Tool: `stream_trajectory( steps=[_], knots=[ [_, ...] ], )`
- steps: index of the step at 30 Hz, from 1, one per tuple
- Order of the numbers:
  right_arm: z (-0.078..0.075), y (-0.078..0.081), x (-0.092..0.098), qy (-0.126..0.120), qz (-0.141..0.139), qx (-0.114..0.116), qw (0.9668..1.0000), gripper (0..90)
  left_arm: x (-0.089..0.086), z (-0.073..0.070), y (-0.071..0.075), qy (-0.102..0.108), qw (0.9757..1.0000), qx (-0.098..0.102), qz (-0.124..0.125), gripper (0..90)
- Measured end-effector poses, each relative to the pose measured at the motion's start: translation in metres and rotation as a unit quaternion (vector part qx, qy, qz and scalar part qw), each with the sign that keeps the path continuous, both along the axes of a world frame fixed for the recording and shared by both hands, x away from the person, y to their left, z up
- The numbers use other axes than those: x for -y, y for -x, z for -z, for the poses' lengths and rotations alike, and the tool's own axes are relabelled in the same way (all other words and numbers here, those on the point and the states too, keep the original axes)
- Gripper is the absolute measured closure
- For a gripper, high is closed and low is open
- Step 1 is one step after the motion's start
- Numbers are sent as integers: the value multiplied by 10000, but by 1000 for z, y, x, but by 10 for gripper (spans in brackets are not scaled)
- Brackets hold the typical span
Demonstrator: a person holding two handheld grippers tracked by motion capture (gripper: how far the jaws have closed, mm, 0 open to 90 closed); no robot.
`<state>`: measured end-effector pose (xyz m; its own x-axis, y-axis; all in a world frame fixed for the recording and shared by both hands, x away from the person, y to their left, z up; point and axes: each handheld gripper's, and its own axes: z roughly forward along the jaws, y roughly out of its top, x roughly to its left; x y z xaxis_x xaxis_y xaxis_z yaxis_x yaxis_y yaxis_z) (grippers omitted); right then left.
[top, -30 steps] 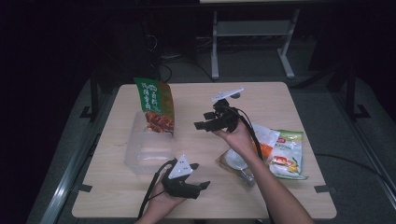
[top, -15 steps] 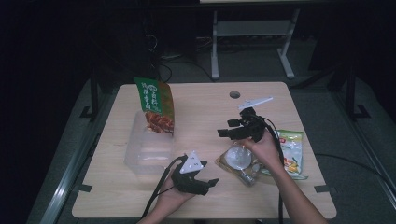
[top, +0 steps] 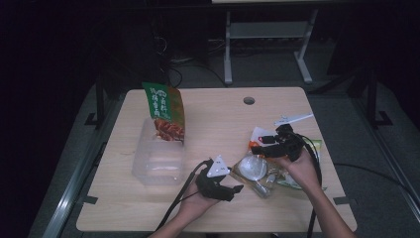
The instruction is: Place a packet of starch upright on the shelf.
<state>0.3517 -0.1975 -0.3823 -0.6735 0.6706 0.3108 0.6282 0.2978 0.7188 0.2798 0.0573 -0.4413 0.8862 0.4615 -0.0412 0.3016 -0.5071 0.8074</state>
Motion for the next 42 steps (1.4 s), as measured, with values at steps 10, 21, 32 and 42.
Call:
stream_trajectory(
  steps=[10, 21, 32, 42],
  knots=[
    [1, 15, 28, 137, 171, -68, 9997, 301, 19, 8, -17, -203, 9998, 4, -71, 471],
    [9, 31, 60, 297, 429, -147, 9985, 307, 22, 13, -24, -290, 9995, -55, -123, 592],
    [24, 37, 83, 312, 757, -284, 9962, 304, 24, 17, -27, -407, 9990, -136, -159, 591],
    [43, 27, 81, 168, 794, -539, 9952, 337, 26, 17, -28, -481, 9986, -156, -159, 605]
  ],
)
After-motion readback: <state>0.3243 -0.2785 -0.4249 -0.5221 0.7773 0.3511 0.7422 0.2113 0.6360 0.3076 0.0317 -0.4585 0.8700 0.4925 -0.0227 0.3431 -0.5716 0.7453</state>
